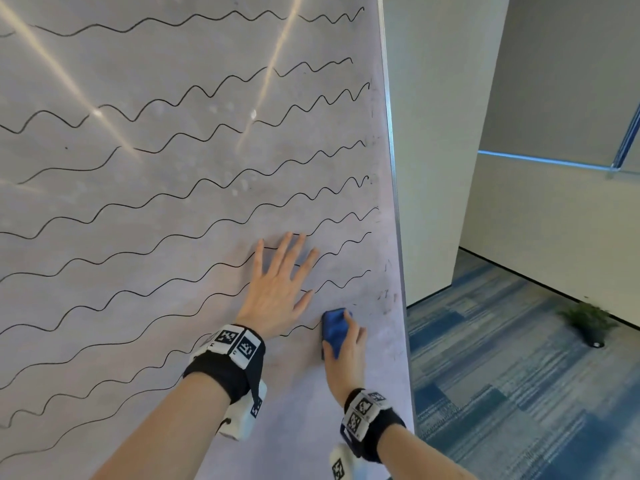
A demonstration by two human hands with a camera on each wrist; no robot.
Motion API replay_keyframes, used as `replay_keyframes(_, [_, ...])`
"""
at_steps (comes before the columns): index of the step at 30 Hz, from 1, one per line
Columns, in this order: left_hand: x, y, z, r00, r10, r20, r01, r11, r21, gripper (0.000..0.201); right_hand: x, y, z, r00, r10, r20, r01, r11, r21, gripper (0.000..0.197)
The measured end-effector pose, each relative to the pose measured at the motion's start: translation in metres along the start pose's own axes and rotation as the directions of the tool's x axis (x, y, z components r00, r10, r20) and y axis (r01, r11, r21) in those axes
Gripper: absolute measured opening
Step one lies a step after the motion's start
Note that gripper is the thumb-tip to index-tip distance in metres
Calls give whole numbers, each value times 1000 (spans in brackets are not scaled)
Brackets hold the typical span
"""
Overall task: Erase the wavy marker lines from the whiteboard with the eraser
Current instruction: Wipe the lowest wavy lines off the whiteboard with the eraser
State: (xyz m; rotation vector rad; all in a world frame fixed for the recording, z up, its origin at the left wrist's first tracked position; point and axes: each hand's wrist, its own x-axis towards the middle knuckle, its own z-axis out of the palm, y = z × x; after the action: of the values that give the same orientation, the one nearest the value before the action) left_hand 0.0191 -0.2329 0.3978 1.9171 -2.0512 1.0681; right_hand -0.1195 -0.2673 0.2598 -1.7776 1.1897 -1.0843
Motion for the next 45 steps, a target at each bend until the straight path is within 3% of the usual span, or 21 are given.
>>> replay_keyframes(4, [-9, -12, -8, 999, -32, 14, 32, 999, 34, 69, 39, -2, -27, 983, 150, -103, -149, 989, 21, 64])
replay_keyframes(7, [-18, -20, -9, 999, -46, 7, 46, 998, 48, 68, 35, -15, -15, 992, 70, -109, -72, 997, -16, 65])
replay_keyframes(12, [-21, -19, -8, 999, -33, 30, 32, 998, 49, 75, -13, -5, 18, 997, -78, 7, 78, 997, -18, 70])
replay_keyframes(16, [-26, -23, -12, 999, -36, 25, 35, 998, 42, 72, 23, 3, -14, 983, 157, -93, -157, 988, 14, 64])
replay_keyframes(18, [-33, -30, -14, 998, -50, 24, 49, 998, 30, 72, 34, -4, -27, 972, 195, -131, -200, 979, -28, 61])
replay_keyframes(20, [-40, -34, -14, 998, -61, 25, 60, 998, 19, 73, 24, -15, -19, 984, 114, -138, -127, 988, -87, 62])
replay_keyframes(25, [-43, -31, -12, 998, -39, 48, 38, 999, 27, 69, -36, -15, 42, 995, -96, -6, 96, 995, -29, 70])
replay_keyframes(28, [-42, -30, -13, 997, -45, 57, 44, 999, 13, 69, -26, -4, 31, 997, -69, -33, 69, 998, 4, 69])
replay_keyframes(32, [-53, -36, -17, 997, -75, 23, 75, 997, -4, 71, 17, 2, 1, 986, 111, -127, -108, 994, 34, 67])
replay_keyframes(35, [-65, -38, -19, 995, -96, 18, 95, 995, 9, 74, 11, -12, 12, 988, 40, -149, -39, 999, 11, 66])
replay_keyframes(41, [-74, -42, -18, 993, -90, 71, 87, 995, 45, 70, -52, -18, 61, 982, -189, 5, 189, 982, -13, 71])
replay_keyframes(43, [-75, -43, -21, 993, -90, 76, 87, 995, 41, 68, -42, -10, 51, 989, -144, -18, 144, 990, -5, 70])
replay_keyframes(45, [-80, -46, -25, 993, -99, 67, 97, 995, 30, 68, -22, -6, 36, 997, 11, -78, -10, 1000, 20, 67])
